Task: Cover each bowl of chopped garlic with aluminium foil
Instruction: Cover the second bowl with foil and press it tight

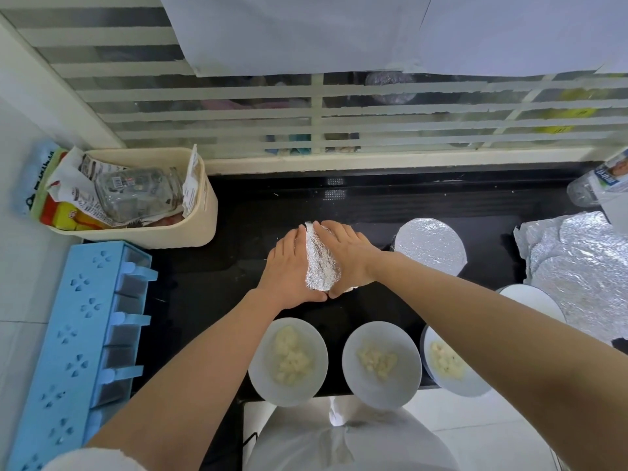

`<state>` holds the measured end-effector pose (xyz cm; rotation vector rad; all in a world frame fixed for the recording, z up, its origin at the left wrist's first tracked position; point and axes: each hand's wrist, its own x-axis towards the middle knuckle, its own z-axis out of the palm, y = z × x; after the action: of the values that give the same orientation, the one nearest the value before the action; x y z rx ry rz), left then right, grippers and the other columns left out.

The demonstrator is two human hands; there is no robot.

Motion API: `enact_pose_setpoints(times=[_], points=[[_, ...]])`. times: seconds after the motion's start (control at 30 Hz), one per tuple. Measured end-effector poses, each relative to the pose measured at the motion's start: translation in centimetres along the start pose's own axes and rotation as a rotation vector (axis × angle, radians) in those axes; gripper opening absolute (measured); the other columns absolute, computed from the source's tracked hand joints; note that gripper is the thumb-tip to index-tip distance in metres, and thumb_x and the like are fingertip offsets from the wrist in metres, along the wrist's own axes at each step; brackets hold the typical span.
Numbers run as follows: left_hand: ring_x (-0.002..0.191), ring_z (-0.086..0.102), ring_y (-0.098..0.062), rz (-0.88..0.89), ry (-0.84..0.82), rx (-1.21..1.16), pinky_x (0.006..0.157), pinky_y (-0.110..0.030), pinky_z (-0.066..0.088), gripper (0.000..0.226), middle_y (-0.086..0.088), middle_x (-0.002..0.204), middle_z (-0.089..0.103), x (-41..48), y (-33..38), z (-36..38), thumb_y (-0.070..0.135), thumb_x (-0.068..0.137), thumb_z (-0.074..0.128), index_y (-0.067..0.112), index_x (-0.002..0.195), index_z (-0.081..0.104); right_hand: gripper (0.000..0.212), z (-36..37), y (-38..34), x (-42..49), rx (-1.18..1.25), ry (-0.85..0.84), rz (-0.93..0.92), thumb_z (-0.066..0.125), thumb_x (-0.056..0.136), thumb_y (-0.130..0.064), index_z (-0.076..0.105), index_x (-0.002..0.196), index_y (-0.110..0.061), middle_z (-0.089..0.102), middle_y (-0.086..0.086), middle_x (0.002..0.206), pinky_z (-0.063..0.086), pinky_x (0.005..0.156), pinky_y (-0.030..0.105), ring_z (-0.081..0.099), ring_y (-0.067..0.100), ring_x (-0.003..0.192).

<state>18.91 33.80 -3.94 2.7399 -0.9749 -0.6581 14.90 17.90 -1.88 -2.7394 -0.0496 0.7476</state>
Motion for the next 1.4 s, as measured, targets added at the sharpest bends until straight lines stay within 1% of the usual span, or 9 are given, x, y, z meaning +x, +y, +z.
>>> enact_pose_setpoints(times=[0.1,0.23,0.3,0.63,0.97,1.13,1.2,1.3,1.4], points=[[0.149,0.004,-0.027,0.002,-0.019,-0.002,0.121,-0.040,0.009,0.143,-0.011,0.160,0.001,0.3,-0.1,-0.2,0.065,0.061,0.081,0.009,0.154,-0.013,0.138,0.0,0.0,0.4,-0.012,-0.002,0.007,0.085,0.058,-0.052,-0.009,0.153,-0.018,0.004,0.005,0.157,0.017,0.118,0.044,0.006,0.028,0.145],[0.148,-0.023,-0.029,0.065,-0.053,0.031,0.120,-0.047,-0.005,0.147,-0.010,0.159,-0.028,0.5,0.0,-0.4,0.072,0.060,0.077,0.013,0.153,-0.021,0.139,0.0,-0.1,0.5,-0.024,-0.005,0.011,0.086,0.055,-0.054,-0.007,0.152,-0.019,0.003,0.006,0.157,0.017,0.118,0.046,0.005,0.028,0.145],[0.147,-0.027,-0.028,0.106,-0.032,0.070,0.120,-0.047,-0.007,0.146,-0.009,0.157,-0.033,0.7,0.2,-0.5,0.074,0.061,0.074,0.012,0.153,-0.021,0.137,0.0,-0.1,0.4,-0.028,-0.012,0.011,0.086,0.056,-0.052,-0.005,0.152,-0.018,0.001,0.007,0.157,0.018,0.118,0.046,0.003,0.029,0.146],[0.151,-0.009,-0.028,0.076,-0.055,0.053,0.121,-0.038,-0.003,0.143,-0.010,0.163,-0.013,1.5,1.0,-0.2,0.061,0.065,0.080,0.006,0.152,-0.020,0.140,0.4,0.0,0.5,0.010,0.016,0.005,0.087,0.056,-0.047,-0.010,0.152,-0.015,0.004,0.005,0.156,0.019,0.119,0.045,0.006,0.027,0.145],[0.151,-0.011,-0.028,0.137,-0.074,0.055,0.121,-0.037,-0.005,0.141,-0.012,0.162,-0.019,0.8,1.4,0.1,0.055,0.066,0.080,0.002,0.151,-0.021,0.142,1.8,0.2,-0.6,0.040,0.055,0.042,0.085,0.054,-0.052,-0.012,0.152,-0.015,0.009,0.006,0.152,0.021,0.117,0.042,0.012,0.027,0.141],[0.150,-0.013,-0.028,0.167,-0.093,0.055,0.120,-0.036,-0.007,0.140,-0.012,0.162,-0.019,0.5,1.9,0.3,0.055,0.068,0.079,0.002,0.151,-0.020,0.141,2.5,0.7,-1.3,0.053,0.056,0.051,0.083,0.057,-0.053,-0.015,0.152,-0.016,0.002,0.005,0.155,0.018,0.118,0.044,0.007,0.028,0.144],[0.150,-0.013,-0.028,0.165,-0.092,0.056,0.120,-0.036,-0.007,0.142,-0.012,0.162,-0.020,0.5,2.0,0.2,0.057,0.067,0.080,0.002,0.151,-0.020,0.142,2.4,0.9,-1.5,0.094,0.026,0.052,0.083,0.059,-0.053,-0.019,0.151,-0.017,-0.005,0.003,0.158,0.011,0.119,0.045,0.000,0.027,0.146],[0.150,-0.014,-0.029,0.170,-0.093,0.052,0.120,-0.037,-0.007,0.138,-0.013,0.161,-0.022,0.4,2.0,0.2,0.052,0.070,0.078,0.001,0.150,-0.022,0.122,2.2,1.4,-2.2,0.250,0.059,0.016,0.066,0.072,-0.058,-0.016,0.152,-0.019,-0.017,0.002,0.160,-0.001,0.119,0.045,-0.012,0.023,0.148],[0.150,-0.014,-0.030,0.170,-0.091,0.046,0.121,-0.038,-0.006,0.135,-0.013,0.161,-0.022,0.4,1.8,0.3,0.049,0.072,0.077,0.001,0.150,-0.023,0.083,2.9,1.2,-3.2,0.333,0.357,-0.023,0.030,0.086,-0.050,0.006,0.154,-0.008,-0.004,0.010,0.162,0.002,0.119,0.040,-0.004,0.025,0.150]])
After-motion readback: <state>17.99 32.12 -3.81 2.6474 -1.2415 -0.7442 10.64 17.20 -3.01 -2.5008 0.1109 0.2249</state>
